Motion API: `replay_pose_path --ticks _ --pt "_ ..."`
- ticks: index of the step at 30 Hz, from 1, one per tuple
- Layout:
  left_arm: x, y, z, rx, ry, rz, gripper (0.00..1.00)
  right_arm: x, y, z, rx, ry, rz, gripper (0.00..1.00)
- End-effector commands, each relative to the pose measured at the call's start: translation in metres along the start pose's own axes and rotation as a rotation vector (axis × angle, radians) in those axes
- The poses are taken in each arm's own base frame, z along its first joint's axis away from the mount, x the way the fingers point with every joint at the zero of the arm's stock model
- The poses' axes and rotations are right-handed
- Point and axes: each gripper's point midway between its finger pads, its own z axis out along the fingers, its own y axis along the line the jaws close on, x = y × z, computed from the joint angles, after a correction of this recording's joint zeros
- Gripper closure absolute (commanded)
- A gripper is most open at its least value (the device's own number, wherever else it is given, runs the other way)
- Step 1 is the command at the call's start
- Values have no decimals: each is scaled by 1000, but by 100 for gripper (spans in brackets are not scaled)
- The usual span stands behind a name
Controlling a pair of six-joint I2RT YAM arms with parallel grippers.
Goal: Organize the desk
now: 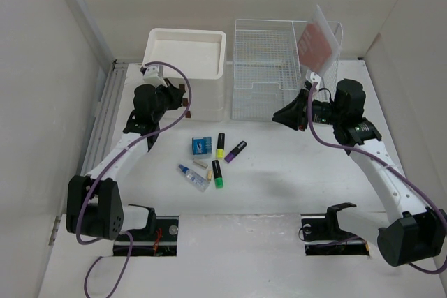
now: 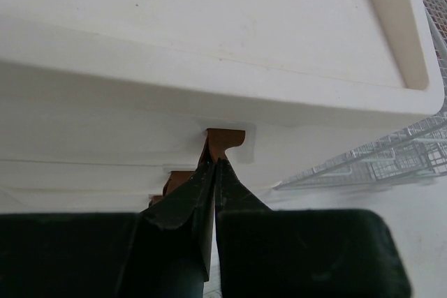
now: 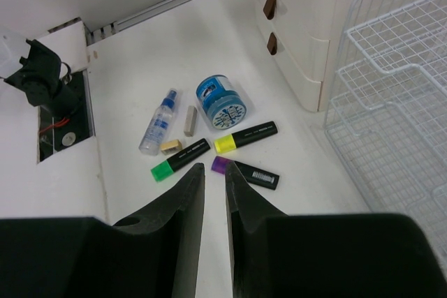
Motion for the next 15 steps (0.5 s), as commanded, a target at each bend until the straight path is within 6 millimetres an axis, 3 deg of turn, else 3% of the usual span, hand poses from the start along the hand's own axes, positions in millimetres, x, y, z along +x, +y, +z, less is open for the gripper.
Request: replay_pose_path --ticks 1,9,15 --pt "-28 -14 -9 40 -96 22 100 -11 4 -2 -25 -30 -60 77" --pt "-28 -11 -11 19 -95 11 100 -11 4 -2 -25 -30 -60 77" --pt "-15 -7 -21 -5 -69 -1 100 -11 6 -2 -34 -30 -51 77"
